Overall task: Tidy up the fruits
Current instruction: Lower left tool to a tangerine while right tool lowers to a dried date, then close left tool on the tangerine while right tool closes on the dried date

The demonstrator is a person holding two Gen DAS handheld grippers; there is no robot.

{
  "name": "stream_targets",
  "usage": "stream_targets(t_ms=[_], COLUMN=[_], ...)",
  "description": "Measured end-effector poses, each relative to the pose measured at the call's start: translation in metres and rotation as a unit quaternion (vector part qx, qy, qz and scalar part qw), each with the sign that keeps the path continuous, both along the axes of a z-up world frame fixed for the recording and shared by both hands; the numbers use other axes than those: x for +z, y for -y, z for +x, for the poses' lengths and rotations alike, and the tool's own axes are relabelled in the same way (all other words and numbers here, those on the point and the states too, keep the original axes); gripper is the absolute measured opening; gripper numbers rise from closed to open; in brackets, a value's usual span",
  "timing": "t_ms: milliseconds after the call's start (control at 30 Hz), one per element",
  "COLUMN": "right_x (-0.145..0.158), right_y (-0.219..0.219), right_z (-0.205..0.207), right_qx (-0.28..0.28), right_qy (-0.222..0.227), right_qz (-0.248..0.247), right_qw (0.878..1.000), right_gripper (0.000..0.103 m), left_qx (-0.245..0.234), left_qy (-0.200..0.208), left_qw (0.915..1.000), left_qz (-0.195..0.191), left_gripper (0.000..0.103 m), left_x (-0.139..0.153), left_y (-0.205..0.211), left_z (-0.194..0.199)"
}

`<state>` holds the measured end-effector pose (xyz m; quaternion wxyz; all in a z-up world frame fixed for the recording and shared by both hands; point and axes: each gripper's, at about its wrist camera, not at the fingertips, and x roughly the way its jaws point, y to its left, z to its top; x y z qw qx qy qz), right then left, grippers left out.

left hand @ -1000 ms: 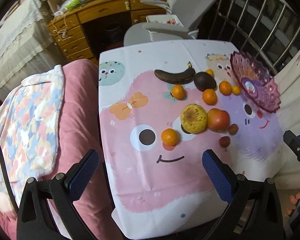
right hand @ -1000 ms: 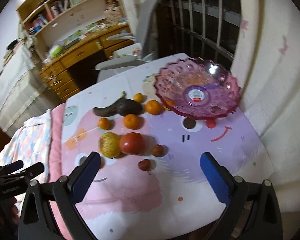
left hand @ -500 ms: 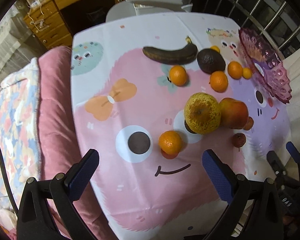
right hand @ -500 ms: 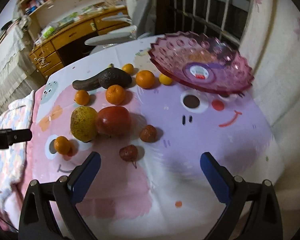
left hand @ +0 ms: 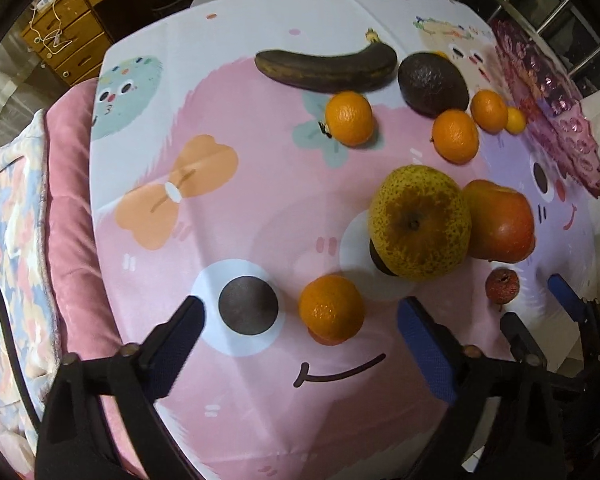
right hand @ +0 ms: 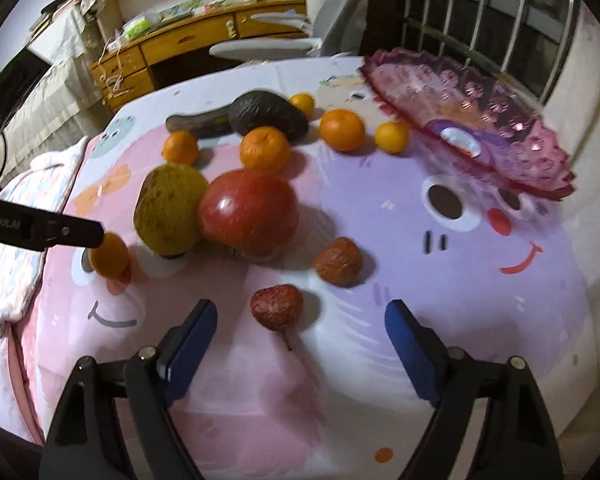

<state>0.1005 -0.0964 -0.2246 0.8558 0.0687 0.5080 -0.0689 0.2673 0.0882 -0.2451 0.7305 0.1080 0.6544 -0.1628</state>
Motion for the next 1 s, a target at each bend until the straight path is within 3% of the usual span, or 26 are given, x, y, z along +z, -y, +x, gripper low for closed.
stream_targets(t_ms=[233,400,467,667,1000], right_x=[-0.017,-0.021,-0.022,-0.023,-0.015], right_y=[-0.009,-0.019,-0.020,-0.019,-0.022], right_z=[0.006,0.012,0.013,0.014,0.009], right_qx=[0.030,0.049,0.051,0.050,0.050], right_qy=[-0.014,-0.017,-0.018,-0.021,-0.009], right_qz=[0.025,0.005,-0.008,-0.025,-0.034], right_qw=[0.999,0.999,0.999,0.998,0.998], right_gripper=[0.068,0.048,0.045,0.034,0.032], left_qx=[0.003,0.000,0.000,-0.007,-0.026], left_qy=[-0.030,-0.047,-0.054,-0.049,-0.027], left_qw=[0.9995,0.9985,0.9976,0.9977,0.9963], left_qz=[-0.007,-0.029,-0.044,-0.048,-0.078], left_gripper=[0.063,0.047,0.037,0.036,0.036], left_x=[-0.016,-0.018,-0.019,-0.017,0.012], left_y=[0.003,0.006,0.007,0.008,-0.010], left_z=[0.006,0.002,0.000,-0.004,-0.030])
